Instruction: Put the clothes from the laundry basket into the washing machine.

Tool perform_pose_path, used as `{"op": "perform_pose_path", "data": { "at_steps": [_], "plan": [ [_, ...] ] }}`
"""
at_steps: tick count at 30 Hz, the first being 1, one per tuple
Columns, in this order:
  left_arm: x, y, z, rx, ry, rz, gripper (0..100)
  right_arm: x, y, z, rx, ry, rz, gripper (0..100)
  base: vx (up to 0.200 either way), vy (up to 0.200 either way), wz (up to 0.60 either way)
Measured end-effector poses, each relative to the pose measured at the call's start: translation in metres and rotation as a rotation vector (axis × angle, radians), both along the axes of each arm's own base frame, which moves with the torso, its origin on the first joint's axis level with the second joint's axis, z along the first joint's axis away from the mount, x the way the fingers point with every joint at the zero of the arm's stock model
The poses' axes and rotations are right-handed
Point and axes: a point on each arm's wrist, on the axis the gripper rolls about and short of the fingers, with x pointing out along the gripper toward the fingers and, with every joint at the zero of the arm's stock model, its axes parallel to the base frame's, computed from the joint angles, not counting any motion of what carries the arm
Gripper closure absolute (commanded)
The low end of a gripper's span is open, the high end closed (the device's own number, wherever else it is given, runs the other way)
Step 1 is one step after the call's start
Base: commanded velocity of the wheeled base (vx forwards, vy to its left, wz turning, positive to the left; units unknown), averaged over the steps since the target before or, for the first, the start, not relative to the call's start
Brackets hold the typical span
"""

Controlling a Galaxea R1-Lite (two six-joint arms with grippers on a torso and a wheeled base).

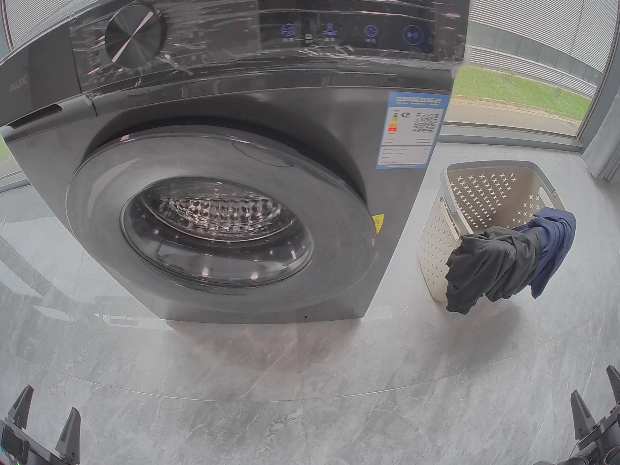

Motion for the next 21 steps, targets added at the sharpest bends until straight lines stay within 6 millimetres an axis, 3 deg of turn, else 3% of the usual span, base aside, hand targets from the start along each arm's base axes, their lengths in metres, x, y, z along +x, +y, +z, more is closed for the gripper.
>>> {"op": "perform_pose_path", "data": {
  "at_steps": [14, 21],
  "plan": [
    [0.0, 0.0, 0.0, 0.0, 0.0, 0.0, 0, 0.0, -0.0001, 0.0, 0.0, 0.0, -0.006, 0, 0.0, 0.0, 0.0],
    [0.0, 0.0, -0.0001, 0.0, 0.001, 0.0, 0, 0.0, -0.0001, 0.0, 0.0, 0.0, -0.012, 0, 0.0, 0.0, 0.51]
  ]
}}
